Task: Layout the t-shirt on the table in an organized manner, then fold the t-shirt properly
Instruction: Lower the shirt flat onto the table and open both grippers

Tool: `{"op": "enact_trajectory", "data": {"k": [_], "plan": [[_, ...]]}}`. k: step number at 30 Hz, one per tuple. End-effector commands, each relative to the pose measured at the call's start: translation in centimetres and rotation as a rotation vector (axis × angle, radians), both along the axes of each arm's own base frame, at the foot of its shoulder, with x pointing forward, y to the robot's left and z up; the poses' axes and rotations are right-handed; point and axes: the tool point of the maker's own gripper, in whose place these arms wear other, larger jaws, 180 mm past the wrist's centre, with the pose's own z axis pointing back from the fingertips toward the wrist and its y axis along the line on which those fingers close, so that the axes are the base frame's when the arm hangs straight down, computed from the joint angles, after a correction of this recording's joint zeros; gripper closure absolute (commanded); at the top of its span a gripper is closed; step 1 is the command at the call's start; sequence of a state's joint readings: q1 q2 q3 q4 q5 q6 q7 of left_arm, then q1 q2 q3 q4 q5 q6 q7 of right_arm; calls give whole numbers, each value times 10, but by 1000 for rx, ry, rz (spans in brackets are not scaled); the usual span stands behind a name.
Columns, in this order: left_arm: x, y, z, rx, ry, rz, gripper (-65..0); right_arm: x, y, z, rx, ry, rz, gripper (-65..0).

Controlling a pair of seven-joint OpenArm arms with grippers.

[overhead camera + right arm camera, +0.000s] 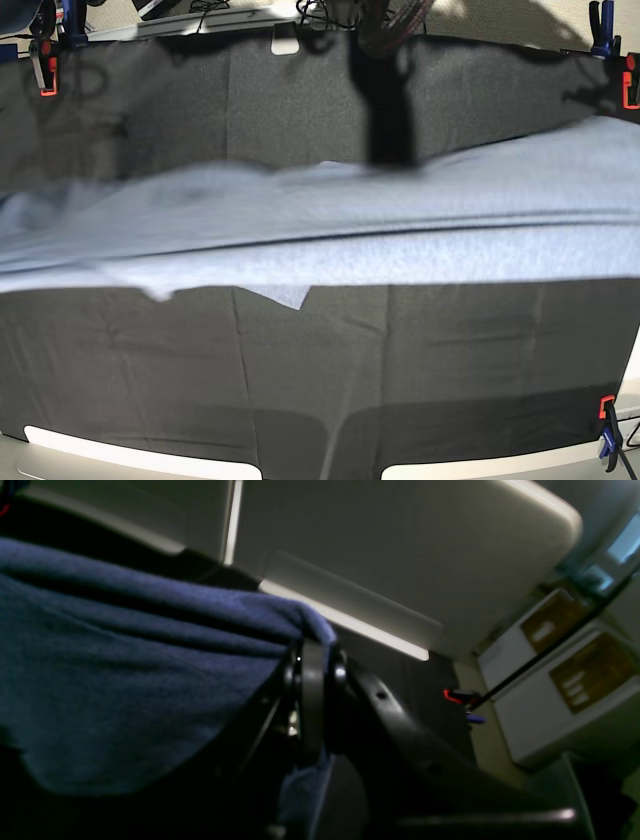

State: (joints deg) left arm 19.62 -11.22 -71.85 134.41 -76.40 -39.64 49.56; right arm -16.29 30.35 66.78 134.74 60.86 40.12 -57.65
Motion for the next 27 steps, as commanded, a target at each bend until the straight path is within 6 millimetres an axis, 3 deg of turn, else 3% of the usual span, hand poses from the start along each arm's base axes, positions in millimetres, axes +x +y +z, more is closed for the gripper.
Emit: {"op": "enact_trajectory", "data": {"k": [1, 5, 11, 13, 21, 27], "plan": [[3, -3, 9, 21, -31, -14, 0, 4, 5, 9, -20, -37, 20, 0], [25, -12, -6, 31, 26, -23, 0, 22, 25, -17, -20, 28, 91, 0], [56, -51, -31, 61, 59, -89, 0, 61, 28, -66, 57, 139, 133, 0], [69, -56, -56, 45, 122, -109, 0, 74, 29, -83, 75, 183, 139, 0], [123, -34, -122, -124, 248, -121, 0, 127, 37, -152, 135, 356, 163, 0], [175, -25, -144, -231, 265, -146, 0, 174, 47, -184, 197, 415, 159, 0]]}}
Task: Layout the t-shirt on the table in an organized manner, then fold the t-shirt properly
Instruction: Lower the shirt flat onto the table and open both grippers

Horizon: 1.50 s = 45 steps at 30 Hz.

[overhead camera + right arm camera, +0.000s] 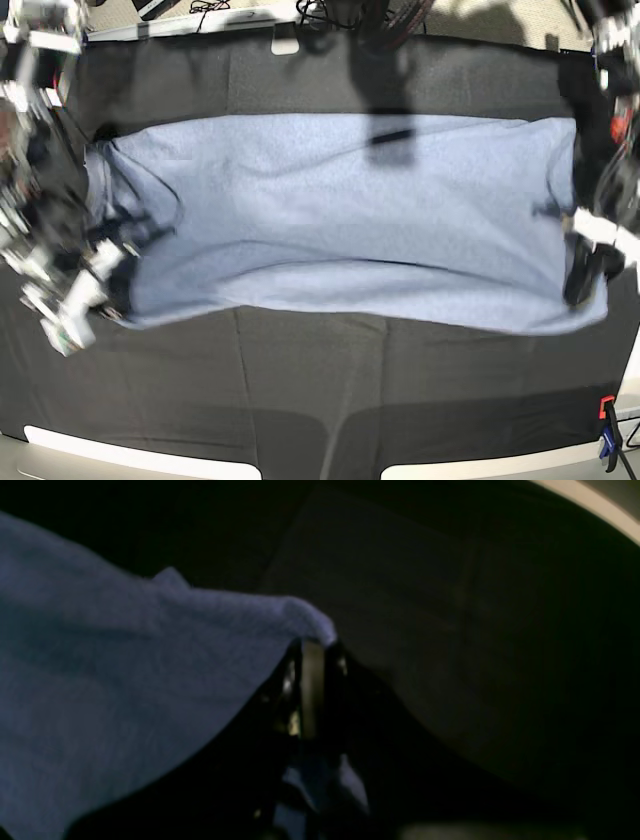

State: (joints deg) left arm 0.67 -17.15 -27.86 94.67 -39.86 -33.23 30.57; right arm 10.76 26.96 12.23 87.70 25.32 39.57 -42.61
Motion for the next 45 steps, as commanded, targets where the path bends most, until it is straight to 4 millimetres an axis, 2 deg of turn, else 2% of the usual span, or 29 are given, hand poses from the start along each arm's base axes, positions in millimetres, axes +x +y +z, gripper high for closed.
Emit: {"op": "enact_trajectory", "data": {"k": [1, 5, 9, 11, 15, 17, 20, 21, 22, 24, 25, 26, 31, 36, 40, 42, 45], "plan": [[14, 1, 19, -4, -65, -5, 0, 17, -1, 19, 8, -62, 0, 0], [60, -4, 2, -3, -28, -5, 0, 56, 3, 12, 12, -44, -38, 0], [114, -4, -1, -8, -1, 32, 0, 99, 3, 25, 0, -54, -86, 0], [138, -7, 7, -11, 3, 24, 0, 119, 1, 41, 5, -82, -115, 0], [181, -12, 38, -42, -8, 10, 0, 152, -2, 81, 43, -142, -154, 0], [196, -13, 52, -35, -9, 9, 0, 164, -5, 95, 37, -151, -169, 0], [213, -11, 62, -19, 12, 12, 0, 178, -8, 106, 68, -139, -195, 0], [216, -11, 63, -23, 20, 13, 0, 183, -9, 109, 83, -137, -199, -16], [219, -11, 65, -32, 24, 12, -1, 186, -10, 111, 95, -133, -203, -112], [224, -12, 66, -48, 37, 10, -178, 192, -10, 120, 118, -143, -209, -275], [226, -12, 66, -54, 44, 10, -253, 194, -11, 124, 123, -147, -210, -316], [227, -13, 66, -59, 50, 9, -289, 196, -11, 129, 125, -153, -210, -323], [227, -14, 64, -57, 65, 4, -295, 198, -11, 138, 126, -162, -210, -323], [220, -24, 44, -21, 165, -59, -294, 191, -11, 122, 105, -71, -209, -321], [203, -41, 25, 1, 202, -179, -290, 181, 2, 112, 108, -24, -128, -318], [195, -40, 18, -37, 206, -203, -289, 174, 6, 107, 94, -15, -98, -287], [181, -27, 3, -94, 218, -186, -237, 161, 10, 98, 70, -37, -65, -260]]}}
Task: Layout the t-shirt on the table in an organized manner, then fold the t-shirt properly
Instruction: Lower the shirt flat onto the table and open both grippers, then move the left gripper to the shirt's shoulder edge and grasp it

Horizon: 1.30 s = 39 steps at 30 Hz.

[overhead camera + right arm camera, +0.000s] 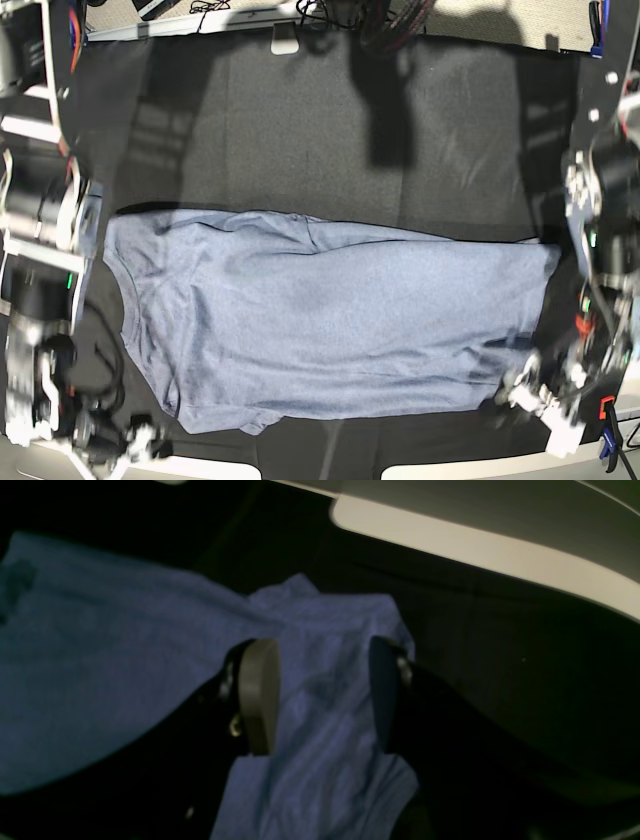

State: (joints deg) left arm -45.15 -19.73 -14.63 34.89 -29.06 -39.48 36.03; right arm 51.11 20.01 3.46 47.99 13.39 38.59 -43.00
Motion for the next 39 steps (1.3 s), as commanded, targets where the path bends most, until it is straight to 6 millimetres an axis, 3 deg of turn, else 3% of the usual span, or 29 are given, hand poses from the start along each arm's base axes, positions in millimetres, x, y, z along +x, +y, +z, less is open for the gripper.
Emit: {"op": "enact_trajectory", "data": {"k": [1, 5, 11, 17, 21, 26, 29, 33, 39], "plan": [[9, 15, 34, -20, -98, 30, -219, 4, -1, 33, 8, -98, 12, -260], [-18, 29, 20, 2, -93, 29, -203, -27, 4, 25, -56, -134, 54, -260], [-71, 30, -1, 152, -114, -20, -203, -82, 23, 7, -154, -143, 130, -260], [-136, 30, -49, 224, -33, -55, -204, -130, 33, -15, -158, -131, 162, -260], [-165, 48, -76, 215, 21, 6, -204, -153, 27, -28, -162, -115, 146, -260], [-181, 68, -87, 165, 44, 120, -204, -170, 23, -25, -145, -132, 128, -260], [-184, 65, -98, 191, 66, 134, -204, -176, 28, -18, -89, -147, 138, -260], [-180, 82, -113, 257, 107, 286, -204, -179, 30, -19, -73, -132, 147, -260], [-176, 86, -108, 275, 71, 311, -204, -179, 30, -19, -76, -132, 145, -260]]}}
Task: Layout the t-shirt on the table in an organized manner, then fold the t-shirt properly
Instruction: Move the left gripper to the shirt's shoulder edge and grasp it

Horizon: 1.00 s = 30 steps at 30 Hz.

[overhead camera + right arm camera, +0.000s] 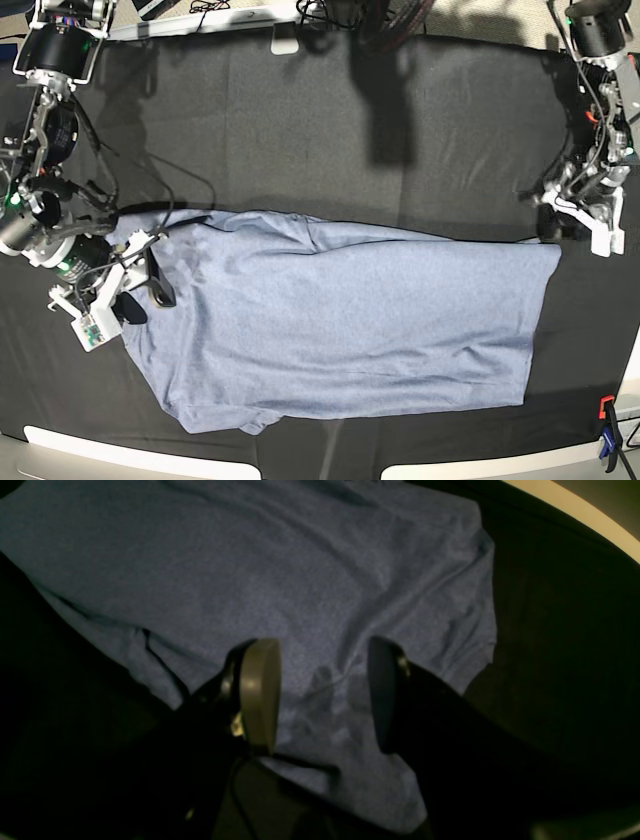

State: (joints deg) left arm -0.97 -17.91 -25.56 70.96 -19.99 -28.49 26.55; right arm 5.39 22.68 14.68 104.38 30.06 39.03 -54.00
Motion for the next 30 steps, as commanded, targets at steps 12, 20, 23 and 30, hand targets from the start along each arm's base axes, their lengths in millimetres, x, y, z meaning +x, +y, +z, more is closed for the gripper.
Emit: {"op": "enact_trajectory", "data": {"k": [12, 20, 23, 30], "plan": [[15, -18, 8, -56, -73, 47, -204, 6, 0, 19, 6, -61, 8, -260], [16, -30, 16, -99, -118, 2, -204, 5, -1, 18, 0, -53, 6, -260], [22, -46, 26, -136, -160, -60, -204, 5, -1, 18, 1, -53, 6, -260], [32, -44, 21, -68, -127, -22, -199, 4, -2, 14, -11, -33, 3, -260]]}}
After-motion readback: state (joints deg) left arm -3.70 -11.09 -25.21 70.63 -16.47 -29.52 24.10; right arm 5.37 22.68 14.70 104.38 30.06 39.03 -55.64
